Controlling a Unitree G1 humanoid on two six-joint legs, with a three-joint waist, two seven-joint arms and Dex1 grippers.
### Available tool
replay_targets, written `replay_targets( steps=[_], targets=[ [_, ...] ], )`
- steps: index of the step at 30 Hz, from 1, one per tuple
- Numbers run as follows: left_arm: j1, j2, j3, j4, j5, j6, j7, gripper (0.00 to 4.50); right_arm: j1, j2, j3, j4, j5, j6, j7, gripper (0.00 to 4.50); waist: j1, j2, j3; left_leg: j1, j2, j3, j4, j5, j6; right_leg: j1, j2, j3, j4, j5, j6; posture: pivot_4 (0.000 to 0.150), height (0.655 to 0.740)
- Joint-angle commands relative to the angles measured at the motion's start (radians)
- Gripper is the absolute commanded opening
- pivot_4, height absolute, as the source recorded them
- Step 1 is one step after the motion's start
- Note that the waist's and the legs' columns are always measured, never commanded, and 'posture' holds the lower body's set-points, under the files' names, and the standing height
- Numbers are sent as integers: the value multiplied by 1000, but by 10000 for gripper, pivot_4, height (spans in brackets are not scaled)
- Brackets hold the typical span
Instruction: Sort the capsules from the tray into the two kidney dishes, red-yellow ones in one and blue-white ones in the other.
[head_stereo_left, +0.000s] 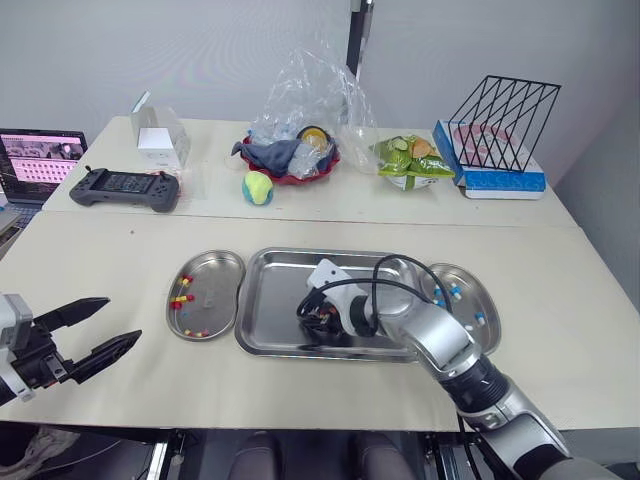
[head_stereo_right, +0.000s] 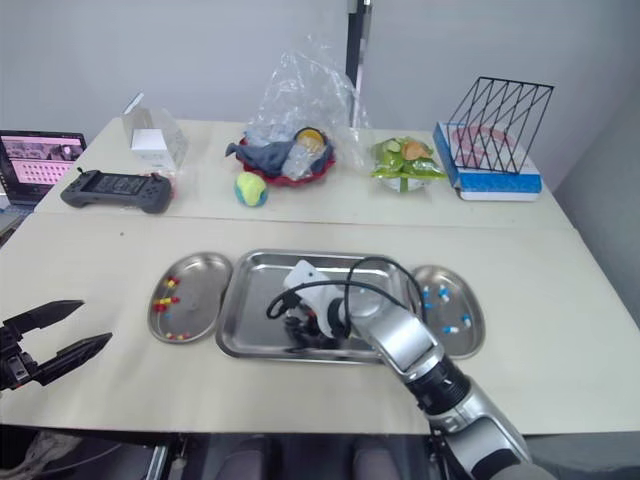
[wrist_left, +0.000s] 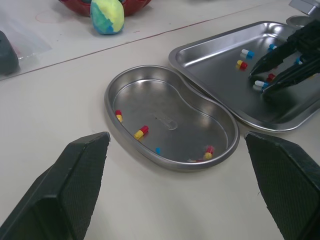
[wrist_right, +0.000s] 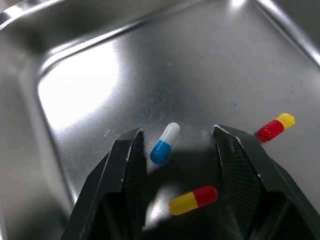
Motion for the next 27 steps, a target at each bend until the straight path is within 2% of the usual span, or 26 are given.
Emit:
replay_targets(
  steps=[1, 3, 7, 8, 14, 16, 18, 20, 24, 27],
  targets=[
    [-5, 17, 18, -4, -10, -3, -2, 45000, 4, 2, -6, -28, -4, 15, 3, 20627, -1, 0, 0, 0, 0, 0, 0, 0, 0, 0, 0, 0, 0, 0, 0, 1500, 7334],
    [-7, 17, 16, 2, -9, -4, -7, 45000, 3, 3, -6, -31, -5, 18, 3, 15327, -1, 0, 0, 0, 0, 0, 0, 0, 0, 0, 0, 0, 0, 0, 0, 1500, 7334],
    [-11, 15, 14, 2, -16, 6, -6, 45000, -3, 3, -7, -26, -12, 14, 4, 1588, 0, 0, 0, 0, 0, 0, 0, 0, 0, 0, 0, 0, 0, 0, 0, 1500, 7334],
    [-12, 15, 14, 1, -19, 10, -4, 45000, -5, 3, -8, -23, -13, 11, 5, 302, 0, 0, 0, 0, 0, 0, 0, 0, 0, 0, 0, 0, 0, 0, 0, 1500, 7334],
    [-36, 17, 1, 13, -24, 28, 0, 45000, -16, -11, -87, -16, 37, -32, 65, 302, 1, 0, 0, 0, 0, 0, 0, 0, 0, 0, 0, 0, 0, 0, 0, 1500, 7334],
    [-51, 18, -11, 26, -17, 26, 1, 45000, -21, -60, -145, 4, 52, -133, 133, 302, 3, 0, 0, 0, 0, 0, 0, 0, 0, 0, 0, 0, 0, 0, 0, 1500, 7334],
    [-74, 17, -24, 48, -16, 26, 3, 45000, -30, -97, -302, 56, 128, -185, 188, 302, 4, 0, 0, 0, 0, 0, 0, 0, 0, 1, 0, 0, -1, 0, 0, 1500, 7334],
    [-87, 19, -34, 63, -16, 22, -3, 45000, -30, -141, -389, 89, 168, -213, 233, 302, 6, 0, 0, 0, 0, 0, 0, 0, 0, 1, 0, -1, -1, 0, 0, 1500, 7334],
    [-116, 24, -57, 81, -15, 25, -2, 45000, -26, -220, -485, 163, 195, -263, 298, 302, 2, 0, 0, 0, 0, 0, -1, 0, 0, 1, 0, 0, -1, 0, 0, 1500, 7334],
    [-179, 39, -107, 135, 16, 24, 20, 45000, 6, -350, -593, 262, 188, -290, 339, 302, 6, 0, 1, 0, 0, 0, -1, 0, 0, 1, 0, 0, -1, 0, 0, 1500, 7334]
  ],
)
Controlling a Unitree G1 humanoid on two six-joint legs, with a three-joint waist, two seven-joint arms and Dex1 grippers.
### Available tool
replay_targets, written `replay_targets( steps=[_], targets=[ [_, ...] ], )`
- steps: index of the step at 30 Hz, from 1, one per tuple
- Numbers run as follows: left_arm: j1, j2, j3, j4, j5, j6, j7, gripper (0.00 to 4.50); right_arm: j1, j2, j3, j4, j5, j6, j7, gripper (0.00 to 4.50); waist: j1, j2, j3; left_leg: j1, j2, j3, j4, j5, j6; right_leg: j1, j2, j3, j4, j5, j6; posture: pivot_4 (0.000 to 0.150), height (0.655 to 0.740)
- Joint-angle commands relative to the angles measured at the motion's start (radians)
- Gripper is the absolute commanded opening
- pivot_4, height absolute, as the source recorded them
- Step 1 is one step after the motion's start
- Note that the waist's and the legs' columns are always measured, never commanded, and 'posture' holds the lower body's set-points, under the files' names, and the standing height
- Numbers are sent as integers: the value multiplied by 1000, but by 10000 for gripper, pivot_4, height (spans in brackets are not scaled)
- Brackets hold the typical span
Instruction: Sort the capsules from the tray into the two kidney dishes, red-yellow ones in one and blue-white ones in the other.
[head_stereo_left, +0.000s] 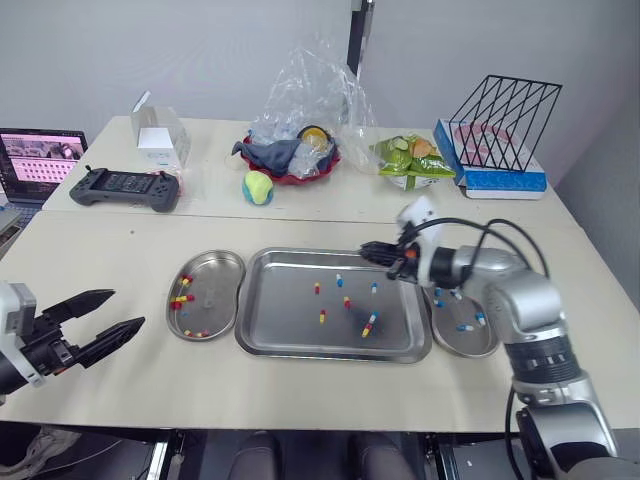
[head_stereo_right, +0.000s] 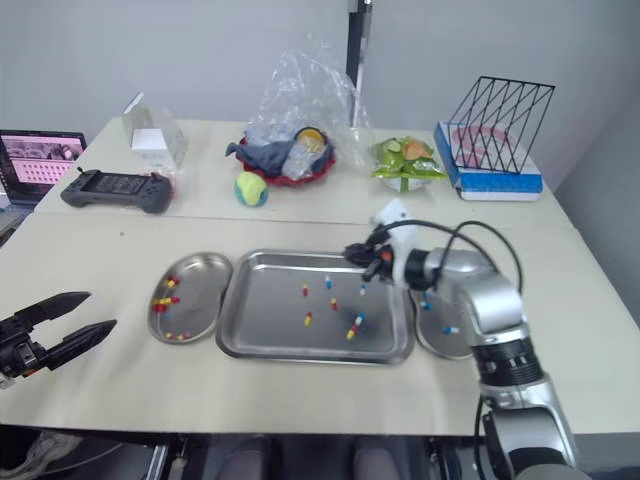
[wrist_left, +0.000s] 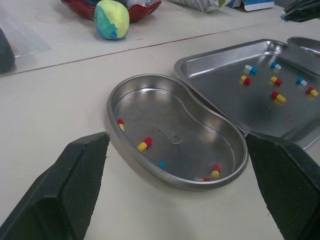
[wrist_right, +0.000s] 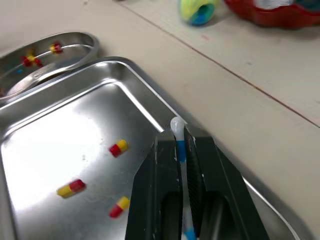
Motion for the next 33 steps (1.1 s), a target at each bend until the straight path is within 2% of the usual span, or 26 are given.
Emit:
replay_targets(
  steps=[1, 6, 12, 16, 25, 29, 33],
  targets=[
    [-58, 27, -22, 44, 20, -3, 26, 45000, 29, -129, -127, 85, 4, -52, 51, 302, 6, 1, 0, 0, 0, 0, 0, 0, 0, 0, 0, 0, 0, 0, 0, 1500, 7334],
    [-128, 24, -58, 90, 42, -30, 34, 45000, 197, -290, -189, 19, 41, -23, 142, 302, 10, 1, 0, 0, -1, 0, 0, -1, 1, 0, 0, 0, -1, 0, 0, 1500, 7334],
    [-142, 25, -64, 104, 39, -22, 21, 45000, 314, -371, -156, -23, -19, -65, 151, 302, -11, 1, 1, 2, -1, 0, 0, -1, 1, 0, 0, 2, 0, 0, 0, 1500, 7334],
    [-179, 30, -71, 141, 51, -39, 19, 45000, 312, -375, -132, -24, 5, -3, 168, 302, -4, 1, 1, 2, -1, 0, 0, -1, 1, 1, 0, 2, 0, 0, 0, 1500, 7334],
    [-196, 19, -69, 142, 53, -48, 26, 45000, 281, -399, -190, -15, 43, -24, 193, 30743, 1, 1, 1, 1, -1, 1, 0, -1, 1, 1, 0, 2, 0, 0, 0, 1500, 7334],
    [-234, 19, -64, 161, 45, -48, 39, 45000, 230, -408, -307, 91, 109, -33, 224, 44854, 5, 1, 1, 1, -1, 1, 1, -1, 1, 1, 0, 2, 0, 0, 0, 1500, 7334],
    [-243, 25, -59, 196, 68, -73, 43, 45000, 224, -415, -420, 278, 63, -234, 205, 44854, 5, 1, 1, 1, -1, 1, 1, -1, 1, 1, 0, 2, -1, 0, 0, 1500, 7334]
  ],
)
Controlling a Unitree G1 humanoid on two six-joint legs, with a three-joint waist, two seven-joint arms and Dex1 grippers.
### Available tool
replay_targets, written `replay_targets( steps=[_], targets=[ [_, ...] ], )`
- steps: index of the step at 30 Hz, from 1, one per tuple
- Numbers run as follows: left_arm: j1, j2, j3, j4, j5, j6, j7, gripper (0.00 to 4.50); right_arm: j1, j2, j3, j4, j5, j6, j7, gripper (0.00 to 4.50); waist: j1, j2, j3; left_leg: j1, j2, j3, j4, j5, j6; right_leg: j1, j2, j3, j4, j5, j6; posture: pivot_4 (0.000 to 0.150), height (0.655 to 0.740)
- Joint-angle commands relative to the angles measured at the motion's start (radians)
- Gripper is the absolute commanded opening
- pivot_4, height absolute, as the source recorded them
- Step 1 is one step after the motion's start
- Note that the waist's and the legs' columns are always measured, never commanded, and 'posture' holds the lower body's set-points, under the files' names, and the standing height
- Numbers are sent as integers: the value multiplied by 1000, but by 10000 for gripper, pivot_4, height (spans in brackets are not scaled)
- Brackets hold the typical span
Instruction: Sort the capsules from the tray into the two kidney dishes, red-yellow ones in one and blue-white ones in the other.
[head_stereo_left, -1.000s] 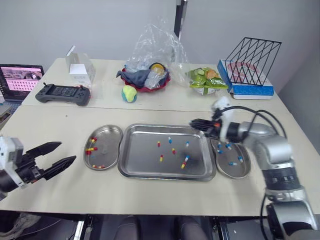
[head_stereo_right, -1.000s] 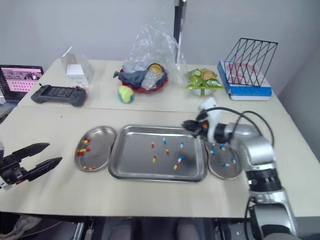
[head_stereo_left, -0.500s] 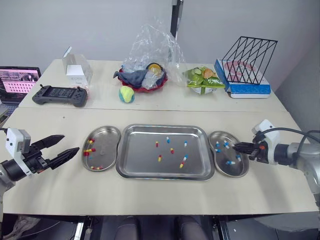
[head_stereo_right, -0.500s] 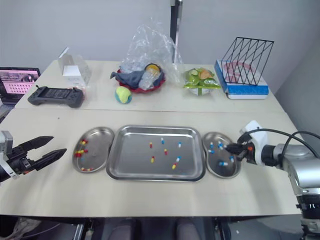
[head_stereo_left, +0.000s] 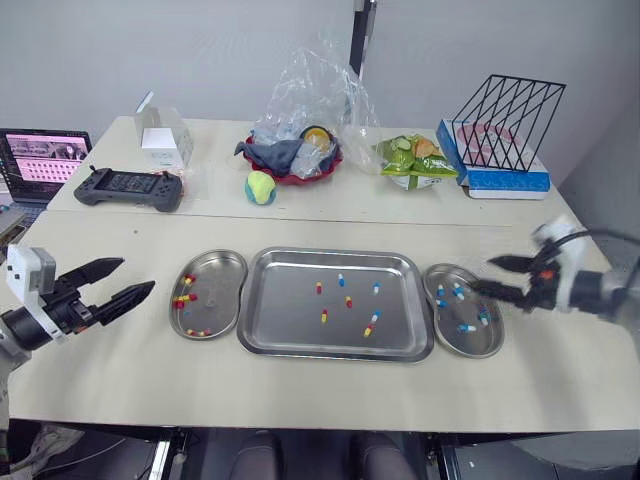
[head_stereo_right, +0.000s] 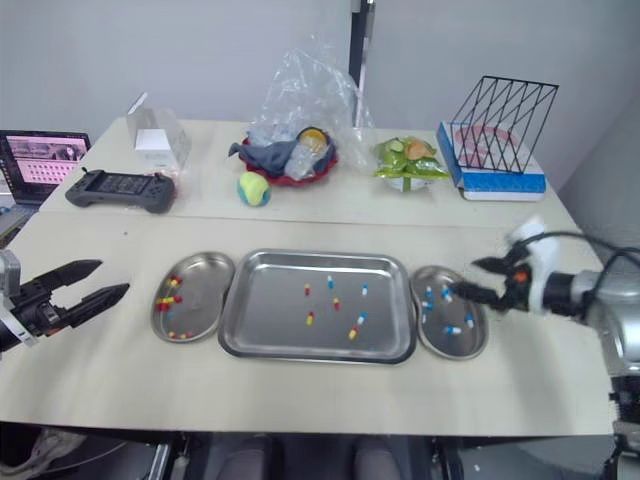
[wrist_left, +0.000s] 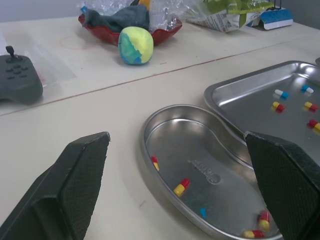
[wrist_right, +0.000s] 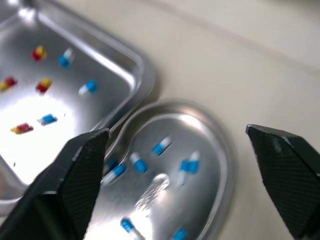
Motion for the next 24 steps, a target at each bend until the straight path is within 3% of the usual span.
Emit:
replay_targets(
  steps=[1, 3, 8, 24],
  targets=[
    [-4, 20, 23, 27, 9, -23, 12, 45000, 8, -21, -105, 155, -57, -221, -38, 44854, 0, 0, 0, 0, 0, 0, 0, 0, 0, 0, 0, 0, 0, 0, 0, 1500, 7334],
    [-5, 18, 25, 36, 6, -23, 18, 45000, 17, -10, -111, 230, -133, -392, -104, 44854, -2, 0, 0, 0, 0, 0, 0, 0, 0, 0, 0, 0, 0, 0, 0, 1500, 7334],
    [-6, 23, 28, 52, 13, -39, 26, 45000, 37, 36, -161, 348, -127, -526, -154, 44854, -6, 0, 0, 1, 0, 1, 0, 0, 0, 0, 0, 0, 0, 0, 0, 1500, 7334],
    [-48, 35, 27, 64, -6, -8, 35, 45000, 66, 72, -159, 335, -95, -571, -141, 44854, -5, 1, 0, 2, 0, 1, 0, 0, 0, 2, 0, 1, 1, 0, 0, 1500, 7334]
  ],
)
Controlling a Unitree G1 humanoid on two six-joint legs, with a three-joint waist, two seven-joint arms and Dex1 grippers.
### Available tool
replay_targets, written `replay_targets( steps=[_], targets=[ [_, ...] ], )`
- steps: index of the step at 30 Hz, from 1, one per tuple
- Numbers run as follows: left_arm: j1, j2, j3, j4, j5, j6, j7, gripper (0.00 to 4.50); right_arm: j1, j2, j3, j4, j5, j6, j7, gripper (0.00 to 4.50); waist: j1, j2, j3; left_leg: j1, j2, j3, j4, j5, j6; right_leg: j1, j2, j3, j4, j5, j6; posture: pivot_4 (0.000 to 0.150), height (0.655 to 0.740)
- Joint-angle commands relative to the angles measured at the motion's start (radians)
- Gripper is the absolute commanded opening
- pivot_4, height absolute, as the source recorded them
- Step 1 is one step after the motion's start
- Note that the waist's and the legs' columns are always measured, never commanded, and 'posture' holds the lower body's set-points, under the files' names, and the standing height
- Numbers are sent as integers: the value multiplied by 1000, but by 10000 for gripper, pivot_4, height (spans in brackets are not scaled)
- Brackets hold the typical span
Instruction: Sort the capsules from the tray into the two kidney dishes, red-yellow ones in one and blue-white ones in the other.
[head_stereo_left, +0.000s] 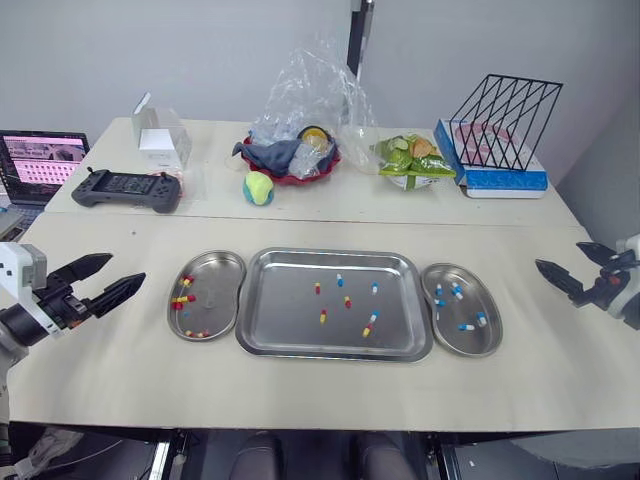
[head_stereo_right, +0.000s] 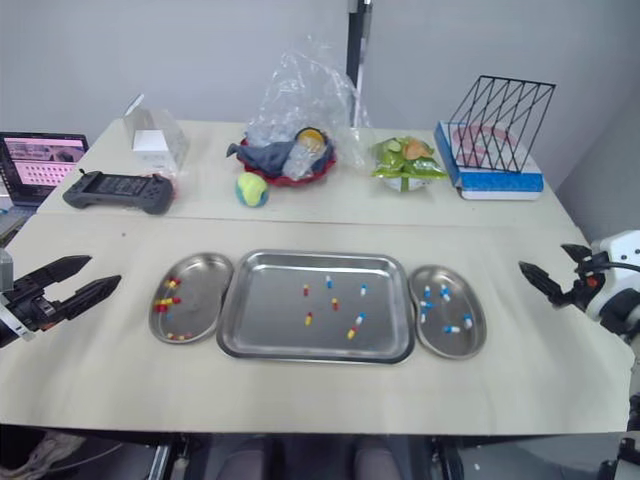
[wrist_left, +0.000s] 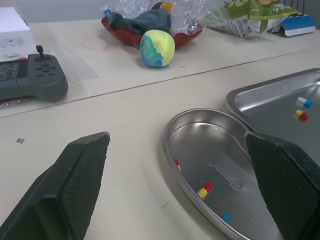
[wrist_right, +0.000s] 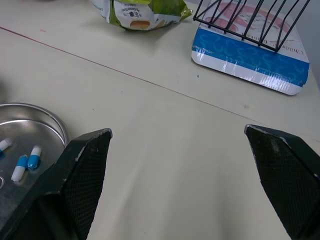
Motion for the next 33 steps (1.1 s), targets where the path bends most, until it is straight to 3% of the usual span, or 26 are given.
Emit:
replay_targets(
  steps=[1, 6, 13, 20, 27, 33],
  targets=[
    [-16, 28, 23, -12, -11, -1, 5, 45000, -5, -10, -29, -28, 18, -19, -1, 44854, -1, 0, 0, 0, 0, 0, 0, 0, 0, 0, 0, 0, 0, 0, 0, 1500, 7334],
    [-16, 30, 3, -73, -61, 31, -63, 45000, 45, -6, -24, -149, 104, 92, 81, 44854, -1, 0, 0, 0, 0, 0, 0, 0, 0, 0, 0, 0, 0, 0, 0, 1500, 7334],
    [-68, 29, -62, -129, -52, 55, -54, 45000, 98, -1, -34, -267, 145, 184, 85, 44854, 3, 0, 0, 1, 0, 0, 0, 0, 0, 1, 0, 0, 0, 0, 0, 1500, 7334],
    [-55, -1, -166, -322, -87, 162, -24, 45000, 144, 1, -31, -423, 196, 276, 88, 44854, 2, 0, 0, 0, 0, 0, 0, 0, 0, 1, 0, 0, 0, 0, 0, 1500, 7334],
    [-118, -147, -335, -570, -162, 334, 188, 45000, 199, 19, -39, -509, 224, 316, 79, 44854, 14, 0, 0, 0, -1, -1, 1, 0, 0, 2, 0, 0, 0, 0, 1, 1500, 7334],
    [-206, -292, -584, -670, -3, 422, 442, 45000, 228, 5, -55, -534, 250, 353, 101, 44854, 24, 1, 0, 1, -2, -2, 3, 0, 0, 3, 0, 1, 0, 1, 2, 1500, 7334]
  ],
)
